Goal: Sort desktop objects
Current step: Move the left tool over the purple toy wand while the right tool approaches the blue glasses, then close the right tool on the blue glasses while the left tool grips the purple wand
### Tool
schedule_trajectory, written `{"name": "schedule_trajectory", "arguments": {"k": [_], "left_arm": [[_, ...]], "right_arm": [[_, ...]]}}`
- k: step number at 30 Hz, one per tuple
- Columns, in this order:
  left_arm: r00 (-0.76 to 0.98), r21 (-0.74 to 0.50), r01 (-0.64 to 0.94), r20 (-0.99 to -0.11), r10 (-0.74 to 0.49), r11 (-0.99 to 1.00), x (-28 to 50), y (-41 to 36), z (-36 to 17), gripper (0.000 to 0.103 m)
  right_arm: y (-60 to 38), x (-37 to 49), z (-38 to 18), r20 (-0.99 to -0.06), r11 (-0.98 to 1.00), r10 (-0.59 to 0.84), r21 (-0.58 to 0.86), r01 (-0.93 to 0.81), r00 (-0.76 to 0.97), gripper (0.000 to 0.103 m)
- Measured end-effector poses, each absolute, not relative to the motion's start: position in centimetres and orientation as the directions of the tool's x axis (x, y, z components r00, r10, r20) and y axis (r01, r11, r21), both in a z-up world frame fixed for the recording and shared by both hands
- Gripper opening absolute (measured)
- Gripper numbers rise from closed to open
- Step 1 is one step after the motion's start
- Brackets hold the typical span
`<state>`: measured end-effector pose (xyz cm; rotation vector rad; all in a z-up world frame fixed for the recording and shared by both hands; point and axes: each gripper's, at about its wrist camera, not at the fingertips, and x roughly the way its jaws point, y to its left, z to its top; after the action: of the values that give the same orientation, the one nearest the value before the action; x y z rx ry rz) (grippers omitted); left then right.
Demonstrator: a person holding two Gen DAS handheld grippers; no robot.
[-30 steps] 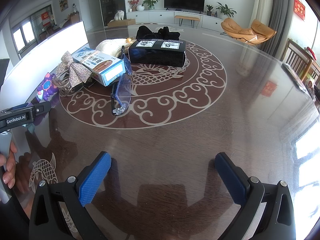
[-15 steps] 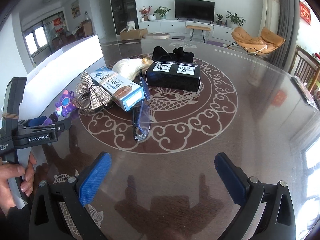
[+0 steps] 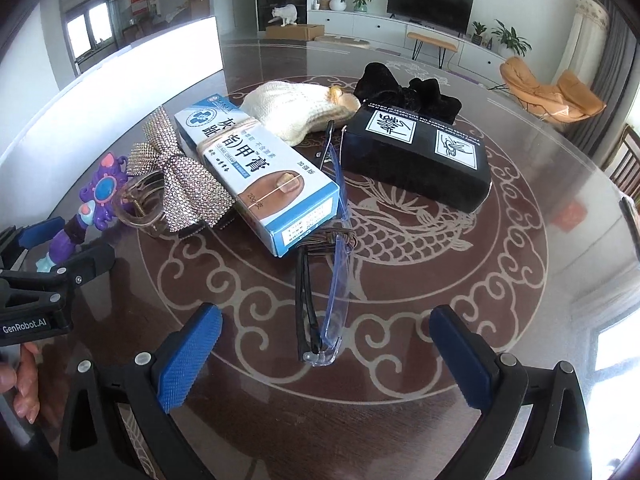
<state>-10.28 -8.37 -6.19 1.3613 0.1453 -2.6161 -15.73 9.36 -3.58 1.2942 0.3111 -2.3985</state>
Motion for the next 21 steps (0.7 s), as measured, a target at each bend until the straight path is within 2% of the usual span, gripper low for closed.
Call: {"name": "schedule_trajectory", "arguments": {"k": [21], "left_arm": [[-0.561,0.000,0.212,-0.819,-0.122,-0.977,-10.29,-8.37,-6.21,0.103]], "right_arm": [[9.39,-15.31,-3.76,-0.815,-0.908,-0.237,-0.008,0.418,-0.528,0.103]]}}
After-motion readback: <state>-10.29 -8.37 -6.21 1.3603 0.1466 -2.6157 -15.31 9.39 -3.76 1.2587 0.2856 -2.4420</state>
